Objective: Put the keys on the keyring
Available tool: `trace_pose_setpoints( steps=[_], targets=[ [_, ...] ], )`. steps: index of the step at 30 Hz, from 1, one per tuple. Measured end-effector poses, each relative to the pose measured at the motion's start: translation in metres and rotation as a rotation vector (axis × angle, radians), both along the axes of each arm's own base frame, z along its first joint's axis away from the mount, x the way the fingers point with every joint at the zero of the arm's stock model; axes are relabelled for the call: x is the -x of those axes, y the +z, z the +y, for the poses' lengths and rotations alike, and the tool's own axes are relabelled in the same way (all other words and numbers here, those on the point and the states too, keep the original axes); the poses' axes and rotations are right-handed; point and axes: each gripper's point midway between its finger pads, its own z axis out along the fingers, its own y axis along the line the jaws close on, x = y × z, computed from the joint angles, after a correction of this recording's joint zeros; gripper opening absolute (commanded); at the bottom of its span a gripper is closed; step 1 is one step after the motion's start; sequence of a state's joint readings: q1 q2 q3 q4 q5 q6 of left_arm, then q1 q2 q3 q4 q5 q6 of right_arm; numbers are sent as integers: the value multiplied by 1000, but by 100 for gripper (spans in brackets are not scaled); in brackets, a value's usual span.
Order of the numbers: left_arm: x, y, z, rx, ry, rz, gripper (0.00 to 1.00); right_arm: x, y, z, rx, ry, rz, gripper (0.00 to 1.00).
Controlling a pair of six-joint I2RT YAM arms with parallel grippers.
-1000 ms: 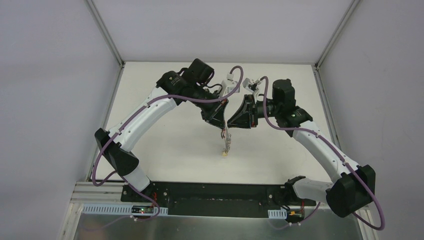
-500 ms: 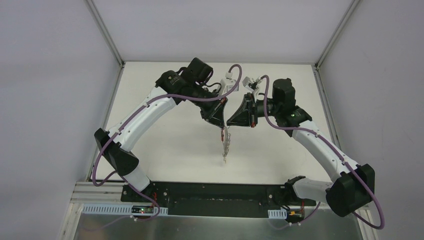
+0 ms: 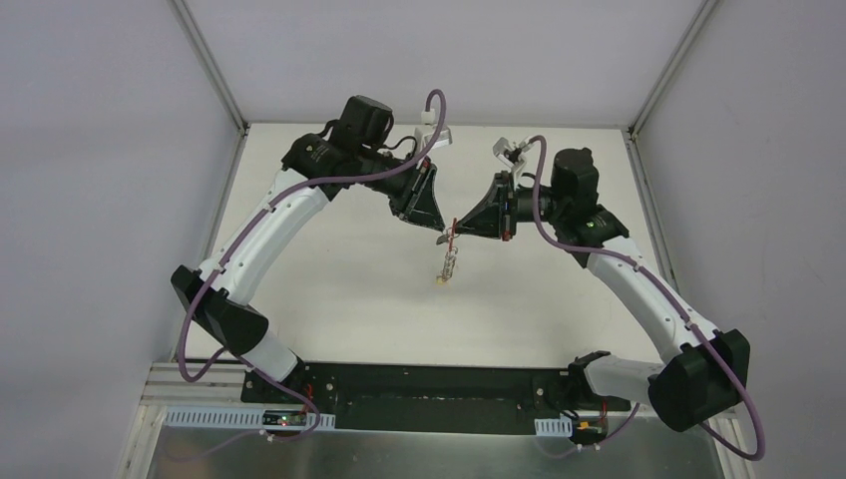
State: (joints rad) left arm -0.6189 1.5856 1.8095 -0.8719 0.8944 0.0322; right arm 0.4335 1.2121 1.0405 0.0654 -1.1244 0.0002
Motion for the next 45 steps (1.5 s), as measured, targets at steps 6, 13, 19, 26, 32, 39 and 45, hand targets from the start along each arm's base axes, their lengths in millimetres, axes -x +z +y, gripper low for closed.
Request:
trace_pose_setpoints(
  steps=[6,13,19,26,32,39,45],
  targets=[
    [7,6,2,49,1,24,31,-7,5,-4,-4,-33,20,0],
    [4,8,-1,66,7,19,39,-11,11,-8,-23,-48,44,0],
    [-1,10,-3,81,6,-12,42,-7,19,-9,-48,-22,46,0],
    [-3,11,-6,98,-15,-43,31,-4,20,-10,-64,-1,62,0],
    [-4,3,-10,103,-34,-21,25,-4,19,-11,-70,-2,70,0],
    [-4,-2,-12,102,-45,-3,21,-6,22,-12,-79,-7,73,0],
    [-3,-4,-12,101,-48,4,5,-6,20,-13,-81,-9,79,0]
  ],
)
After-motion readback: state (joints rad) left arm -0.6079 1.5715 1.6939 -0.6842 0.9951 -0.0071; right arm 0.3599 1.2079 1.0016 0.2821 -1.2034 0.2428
